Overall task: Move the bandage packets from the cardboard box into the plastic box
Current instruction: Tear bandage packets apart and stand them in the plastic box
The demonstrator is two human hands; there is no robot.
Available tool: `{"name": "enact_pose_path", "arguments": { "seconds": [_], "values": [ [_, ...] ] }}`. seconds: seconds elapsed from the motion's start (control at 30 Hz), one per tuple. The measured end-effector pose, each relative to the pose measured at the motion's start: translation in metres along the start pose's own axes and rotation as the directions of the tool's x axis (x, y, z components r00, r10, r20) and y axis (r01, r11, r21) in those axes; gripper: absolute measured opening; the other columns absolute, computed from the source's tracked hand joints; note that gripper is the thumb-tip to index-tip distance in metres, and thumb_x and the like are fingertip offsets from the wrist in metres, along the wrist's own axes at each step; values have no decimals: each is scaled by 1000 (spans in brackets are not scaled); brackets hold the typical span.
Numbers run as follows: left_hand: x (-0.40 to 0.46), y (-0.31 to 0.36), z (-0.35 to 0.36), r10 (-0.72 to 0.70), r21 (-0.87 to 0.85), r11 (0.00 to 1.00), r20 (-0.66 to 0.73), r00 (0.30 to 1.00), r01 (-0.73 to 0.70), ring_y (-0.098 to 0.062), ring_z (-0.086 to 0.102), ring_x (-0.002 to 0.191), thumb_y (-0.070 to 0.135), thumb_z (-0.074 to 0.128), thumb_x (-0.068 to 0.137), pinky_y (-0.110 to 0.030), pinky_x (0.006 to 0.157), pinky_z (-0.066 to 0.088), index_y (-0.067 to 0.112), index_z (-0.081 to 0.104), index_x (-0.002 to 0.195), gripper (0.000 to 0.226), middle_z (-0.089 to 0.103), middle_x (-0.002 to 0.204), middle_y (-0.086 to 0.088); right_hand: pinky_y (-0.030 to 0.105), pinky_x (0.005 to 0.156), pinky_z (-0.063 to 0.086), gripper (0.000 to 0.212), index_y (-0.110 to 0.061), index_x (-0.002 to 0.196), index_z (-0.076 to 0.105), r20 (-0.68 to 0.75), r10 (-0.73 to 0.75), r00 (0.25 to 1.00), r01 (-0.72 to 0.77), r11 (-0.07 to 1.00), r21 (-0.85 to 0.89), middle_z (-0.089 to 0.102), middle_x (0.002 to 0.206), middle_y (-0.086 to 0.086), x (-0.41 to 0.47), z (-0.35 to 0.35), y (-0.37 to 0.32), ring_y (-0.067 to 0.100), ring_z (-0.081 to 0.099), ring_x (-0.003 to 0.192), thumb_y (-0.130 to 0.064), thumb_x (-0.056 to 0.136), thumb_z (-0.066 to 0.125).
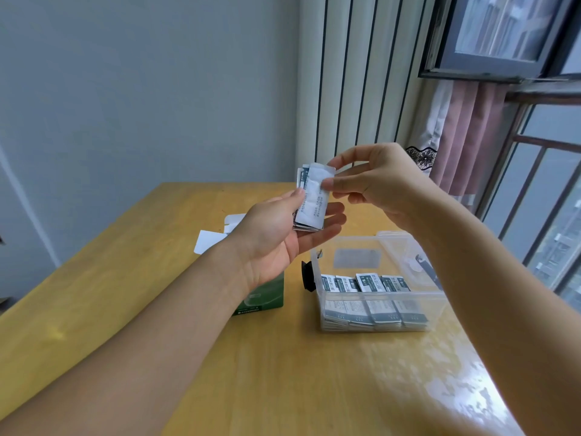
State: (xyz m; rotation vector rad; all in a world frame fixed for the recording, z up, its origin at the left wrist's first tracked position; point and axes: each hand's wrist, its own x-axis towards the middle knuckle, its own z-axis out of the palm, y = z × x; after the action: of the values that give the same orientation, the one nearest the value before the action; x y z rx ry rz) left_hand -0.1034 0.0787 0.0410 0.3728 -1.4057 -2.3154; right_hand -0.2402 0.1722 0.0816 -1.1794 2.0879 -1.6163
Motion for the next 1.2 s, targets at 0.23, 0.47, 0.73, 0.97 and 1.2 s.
{"name": "enact_pose_path", "arguments": {
  "seconds": [0.23, 0.47, 0.73, 0.97, 1.2],
  "values": [
    [-1, -6, 3, -57, -54, 997, -60, 997, 54, -24, 71, 82, 19, 35, 110, -31, 67, 63, 6, 54, 133, 32, 70, 100, -20, 20, 53, 50, 10, -8, 85, 74, -67, -24, 997, 20, 998, -57, 76, 71, -1, 2, 3, 5, 12, 71, 67, -16, 84, 79],
    [-1, -2, 6, -109, -168, 981, -80, 991, 94, -21, 65, 65, 18, 37, 108, -26, 55, 59, -3, 56, 131, 36, 68, 81, -15, 18, 56, 56, 5, -9, 92, 76, -318, -593, 739, 566, 804, -183, 76, 82, -1, -11, -18, -15, 11, 74, 68, -10, 88, 74],
    [-6, 11, 6, -98, -216, 971, 40, 994, 104, -16, 59, 72, 33, 32, 109, -26, 62, 58, 3, 60, 131, 47, 66, 100, -11, 19, 78, 59, 11, -16, 89, 82, 285, -544, 789, 610, 644, -461, 78, 88, -8, -21, -3, -12, -1, 73, 78, -12, 79, 82],
    [-4, 4, 5, -96, -182, 979, 15, 995, 97, -17, 63, 59, 12, 37, 109, -21, 47, 55, -2, 53, 131, 30, 68, 81, -14, 26, 89, 57, 17, -26, 96, 80, 466, -350, 813, 550, 724, -416, 76, 98, -15, -18, -15, -14, 1, 70, 92, -24, 80, 80],
    [-6, -6, 10, 54, 158, 985, 77, 996, -66, -14, 56, 60, 17, 42, 108, -21, 47, 45, 9, 61, 123, 25, 58, 82, -7, 32, 68, 62, 33, -15, 127, 65, 214, -253, 944, 317, 876, -363, 71, 103, -7, -8, -22, -9, 11, 71, 82, -24, 96, 63]
  ]
}}
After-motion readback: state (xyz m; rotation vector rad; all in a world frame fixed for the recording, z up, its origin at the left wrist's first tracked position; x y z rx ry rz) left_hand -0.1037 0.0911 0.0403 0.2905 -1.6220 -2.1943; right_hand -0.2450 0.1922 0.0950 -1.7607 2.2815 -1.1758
